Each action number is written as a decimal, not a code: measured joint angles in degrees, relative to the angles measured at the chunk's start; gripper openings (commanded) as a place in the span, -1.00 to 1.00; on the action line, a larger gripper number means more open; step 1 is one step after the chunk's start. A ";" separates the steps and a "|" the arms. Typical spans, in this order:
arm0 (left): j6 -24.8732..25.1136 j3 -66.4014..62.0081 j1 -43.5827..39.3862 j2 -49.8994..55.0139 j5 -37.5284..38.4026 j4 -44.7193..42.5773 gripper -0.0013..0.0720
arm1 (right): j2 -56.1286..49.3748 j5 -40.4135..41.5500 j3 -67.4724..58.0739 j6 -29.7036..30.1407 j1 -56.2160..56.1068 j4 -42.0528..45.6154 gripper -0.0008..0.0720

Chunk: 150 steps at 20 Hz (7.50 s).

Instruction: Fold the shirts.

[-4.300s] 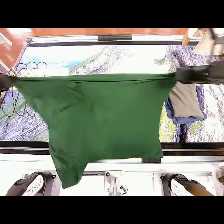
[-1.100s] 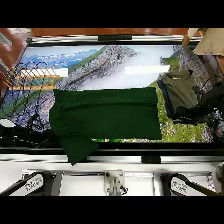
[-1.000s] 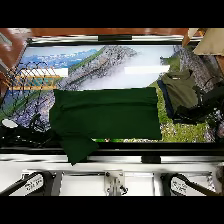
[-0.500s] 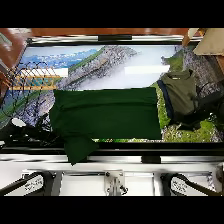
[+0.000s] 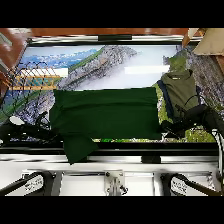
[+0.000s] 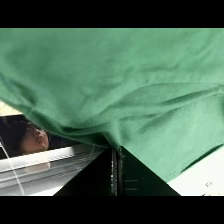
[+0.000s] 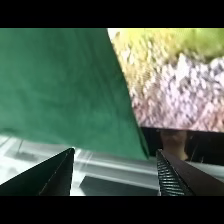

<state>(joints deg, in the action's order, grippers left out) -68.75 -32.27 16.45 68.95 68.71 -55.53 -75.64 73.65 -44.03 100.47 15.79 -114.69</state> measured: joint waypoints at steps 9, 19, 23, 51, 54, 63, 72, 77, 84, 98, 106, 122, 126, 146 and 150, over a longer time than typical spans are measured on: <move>1.36 -1.33 0.00 -0.02 0.37 0.46 -0.87 | -0.17 -6.32 4.35 -2.34 -1.86 -4.20 -0.06; 5.09 -15.47 0.00 0.15 3.89 0.87 -0.88 | 0.20 -10.86 -3.56 -0.20 -6.71 -4.33 -0.73; 3.85 -25.46 -0.02 4.17 2.12 2.78 -0.88 | -2.75 -16.87 -10.95 -1.09 -8.96 -4.66 -0.73; 0.92 -49.70 -3.23 29.31 0.76 17.42 0.28 | -26.91 -19.63 -40.15 -5.35 -7.87 -1.77 0.81; 2.60 -49.72 -4.66 28.09 1.73 17.44 0.28 | -28.17 -21.70 -40.19 -5.73 -7.58 -6.21 0.81; 4.85 -49.72 -6.23 27.34 2.23 17.42 0.28 | -31.67 -19.43 -40.44 -5.81 -7.41 -10.05 0.70; 5.07 -49.72 -6.36 27.32 2.29 17.81 0.08 | -32.35 -12.50 -40.24 -5.73 -7.45 -6.82 -0.73; 5.09 -49.72 -6.95 27.10 1.97 18.12 -0.63 | -27.82 -11.08 -40.09 -4.04 -7.34 -5.44 -0.73; 5.09 -49.72 -17.44 27.08 -1.05 18.29 -0.87 | -16.85 -8.48 -40.19 -3.78 -7.43 -7.21 -0.73; -1.16 -49.70 -46.31 33.94 -27.41 24.87 -0.87 | 8.48 4.04 -40.19 -11.41 -7.43 -10.32 -0.73; -0.55 -49.92 -52.89 38.56 -36.79 39.71 -0.88 | 13.64 5.42 -40.17 -12.83 -7.43 -13.27 -0.73; 3.56 -50.21 -19.02 1.16 -28.79 19.04 -0.88 | -2.27 -21.07 -40.17 -11.91 -33.05 -12.90 -0.73; 3.58 -50.23 -10.75 -5.68 -22.45 18.34 -0.88 | -11.21 -30.82 -40.17 -12.90 -42.69 -16.72 -0.73; 3.80 -47.23 -6.51 -9.57 -10.64 17.94 -0.88 | -20.15 -34.29 -40.19 -14.58 -43.91 -16.39 0.53; 4.09 -47.19 -6.49 -9.57 -10.64 17.94 -0.88 | -17.66 -18.73 -39.71 -18.05 -32.35 -3.02 0.66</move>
<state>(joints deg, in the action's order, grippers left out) -64.66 -79.46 9.96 59.37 58.06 -37.58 -93.30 54.92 -83.74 82.41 -16.56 -117.71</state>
